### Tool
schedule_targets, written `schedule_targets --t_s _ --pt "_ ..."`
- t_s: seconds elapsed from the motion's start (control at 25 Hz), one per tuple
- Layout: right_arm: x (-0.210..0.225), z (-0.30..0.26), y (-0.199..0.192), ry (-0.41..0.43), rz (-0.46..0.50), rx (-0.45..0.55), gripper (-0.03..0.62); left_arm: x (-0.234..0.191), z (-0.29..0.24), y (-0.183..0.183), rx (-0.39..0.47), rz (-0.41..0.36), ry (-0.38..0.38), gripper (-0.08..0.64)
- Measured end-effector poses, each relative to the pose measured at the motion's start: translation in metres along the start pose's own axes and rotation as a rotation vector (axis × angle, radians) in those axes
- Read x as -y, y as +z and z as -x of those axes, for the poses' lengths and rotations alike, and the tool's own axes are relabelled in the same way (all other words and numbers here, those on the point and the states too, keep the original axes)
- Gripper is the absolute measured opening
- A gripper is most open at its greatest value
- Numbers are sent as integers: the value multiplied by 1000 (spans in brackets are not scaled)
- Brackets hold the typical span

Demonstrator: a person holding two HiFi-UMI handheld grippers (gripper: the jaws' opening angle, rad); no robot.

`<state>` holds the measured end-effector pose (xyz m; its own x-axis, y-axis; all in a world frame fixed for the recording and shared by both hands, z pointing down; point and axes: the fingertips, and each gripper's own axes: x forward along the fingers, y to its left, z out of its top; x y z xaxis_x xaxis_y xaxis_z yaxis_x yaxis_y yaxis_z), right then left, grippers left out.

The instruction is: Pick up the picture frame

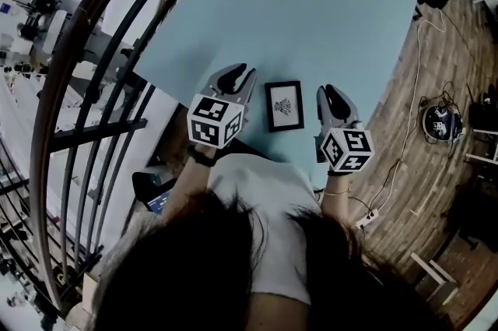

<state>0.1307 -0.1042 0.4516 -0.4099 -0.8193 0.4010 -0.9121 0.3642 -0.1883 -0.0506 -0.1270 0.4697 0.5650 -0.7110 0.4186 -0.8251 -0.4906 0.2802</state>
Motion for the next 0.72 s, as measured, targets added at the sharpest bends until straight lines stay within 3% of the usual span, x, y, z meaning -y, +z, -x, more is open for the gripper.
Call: schedule_targets --t_s 0.4,0.72 --pt "10 0 -11 -77 -59 -38 41 -8 -19 -4 -64 22 -75 91" --pt "14 -7 -25 -51 -78 -91 41 -3 -27 -22 -110 109 -111 91"
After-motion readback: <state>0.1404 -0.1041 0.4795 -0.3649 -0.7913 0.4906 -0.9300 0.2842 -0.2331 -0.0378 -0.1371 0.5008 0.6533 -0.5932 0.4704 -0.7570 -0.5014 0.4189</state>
